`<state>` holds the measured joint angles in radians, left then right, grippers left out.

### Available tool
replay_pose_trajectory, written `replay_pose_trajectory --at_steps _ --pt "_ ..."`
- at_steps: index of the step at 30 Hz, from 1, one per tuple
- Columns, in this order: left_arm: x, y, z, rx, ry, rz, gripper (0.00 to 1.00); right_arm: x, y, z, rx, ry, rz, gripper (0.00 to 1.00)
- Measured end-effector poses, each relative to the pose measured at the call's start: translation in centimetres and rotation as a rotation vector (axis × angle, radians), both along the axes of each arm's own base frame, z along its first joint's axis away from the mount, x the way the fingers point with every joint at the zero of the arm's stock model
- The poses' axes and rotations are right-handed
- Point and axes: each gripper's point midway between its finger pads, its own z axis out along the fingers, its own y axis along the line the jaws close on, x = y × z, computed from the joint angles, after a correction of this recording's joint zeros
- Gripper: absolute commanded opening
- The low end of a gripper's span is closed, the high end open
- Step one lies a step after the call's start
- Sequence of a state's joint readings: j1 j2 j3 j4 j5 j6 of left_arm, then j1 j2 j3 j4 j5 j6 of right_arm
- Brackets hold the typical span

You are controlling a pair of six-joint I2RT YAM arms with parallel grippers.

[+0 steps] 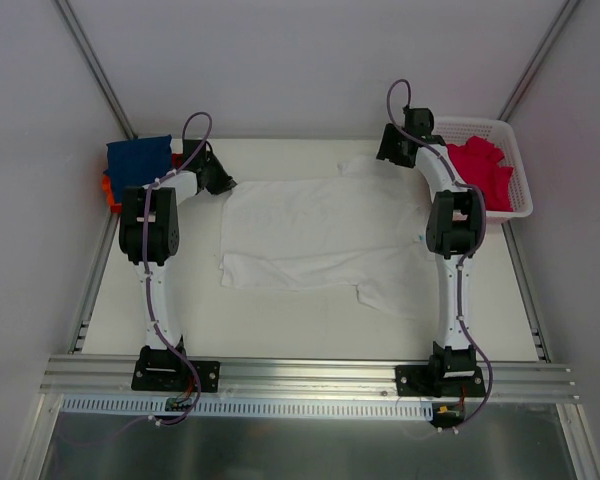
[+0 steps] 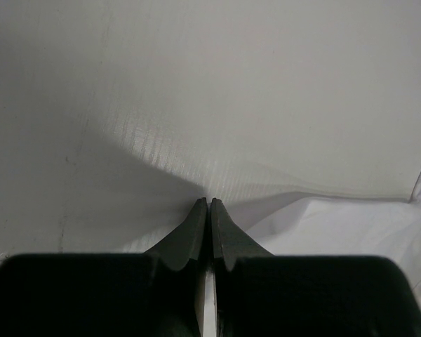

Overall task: Fold and stack the t-shirts
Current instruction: Flatten the tshirt out

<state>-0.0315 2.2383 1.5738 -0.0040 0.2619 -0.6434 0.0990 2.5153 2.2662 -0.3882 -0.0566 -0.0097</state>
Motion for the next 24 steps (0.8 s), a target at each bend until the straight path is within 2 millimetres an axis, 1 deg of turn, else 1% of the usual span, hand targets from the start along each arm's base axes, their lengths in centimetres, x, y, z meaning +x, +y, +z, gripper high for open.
replay_pose_trajectory --at_steps 5,12,18,22,24 --pt "0.0 0.0 0.0 0.0 0.0 0.0 0.0 -1.1 0.3 -0.7 0.09 0.066 -0.021 0.65" --pt "0.0 0.0 0.0 -0.001 -0.003 -0.001 0.0 -2.2 1.4 -1.0 0.178 0.126 -0.021 0.64" --pt "-0.1 -0.2 0.0 -0.008 -0.002 -0.008 0.0 -2.6 2.3 -1.2 0.234 0.151 -0.015 0.63" --pt "-0.1 -0.3 0.0 -0.013 -0.004 -0.012 0.0 -2.9 2.9 -2.4 0.265 0.181 -0.007 0.62" --pt "-0.1 -0.3 0.0 -0.014 -0.006 -0.012 0.0 -2.9 3.2 -2.5 0.281 0.186 -0.001 0.61"
